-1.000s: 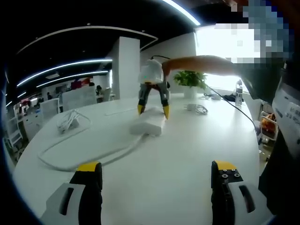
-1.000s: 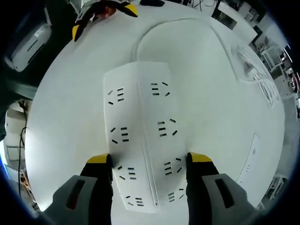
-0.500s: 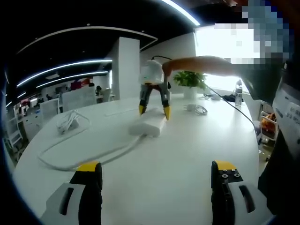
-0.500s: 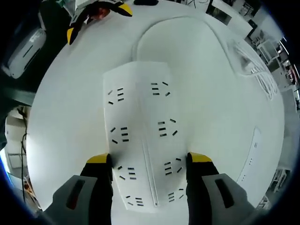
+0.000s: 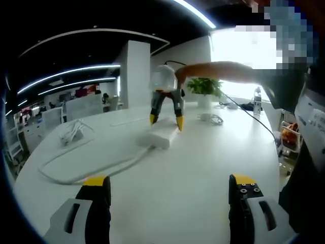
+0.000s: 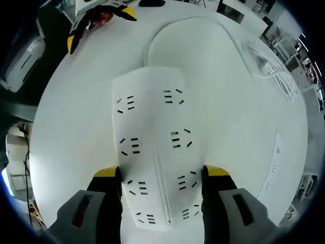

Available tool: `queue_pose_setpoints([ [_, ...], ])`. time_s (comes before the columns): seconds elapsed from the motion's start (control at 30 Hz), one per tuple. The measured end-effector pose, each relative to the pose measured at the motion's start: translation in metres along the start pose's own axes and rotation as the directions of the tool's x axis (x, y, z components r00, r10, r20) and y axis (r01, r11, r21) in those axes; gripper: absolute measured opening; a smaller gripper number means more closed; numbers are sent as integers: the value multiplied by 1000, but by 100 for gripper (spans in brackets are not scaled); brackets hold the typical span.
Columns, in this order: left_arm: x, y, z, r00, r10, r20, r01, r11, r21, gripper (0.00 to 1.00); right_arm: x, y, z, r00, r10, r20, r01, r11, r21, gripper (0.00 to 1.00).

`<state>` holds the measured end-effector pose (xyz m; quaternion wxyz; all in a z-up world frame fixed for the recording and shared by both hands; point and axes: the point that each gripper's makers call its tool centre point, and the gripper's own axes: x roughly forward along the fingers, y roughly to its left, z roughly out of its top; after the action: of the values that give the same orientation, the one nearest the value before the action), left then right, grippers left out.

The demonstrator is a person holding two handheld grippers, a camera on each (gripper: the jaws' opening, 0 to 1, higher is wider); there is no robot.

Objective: Straighten the power strip on the desk, plug the charger into it

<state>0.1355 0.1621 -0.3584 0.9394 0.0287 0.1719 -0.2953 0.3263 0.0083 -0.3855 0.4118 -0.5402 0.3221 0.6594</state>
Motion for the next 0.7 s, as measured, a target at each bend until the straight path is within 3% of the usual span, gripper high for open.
queue_pose_setpoints([
  [0.7,-2,-4,-1,1000,-4,1,4,1000,2,100,0,8,0,999,-27,26,25,996,91,62],
])
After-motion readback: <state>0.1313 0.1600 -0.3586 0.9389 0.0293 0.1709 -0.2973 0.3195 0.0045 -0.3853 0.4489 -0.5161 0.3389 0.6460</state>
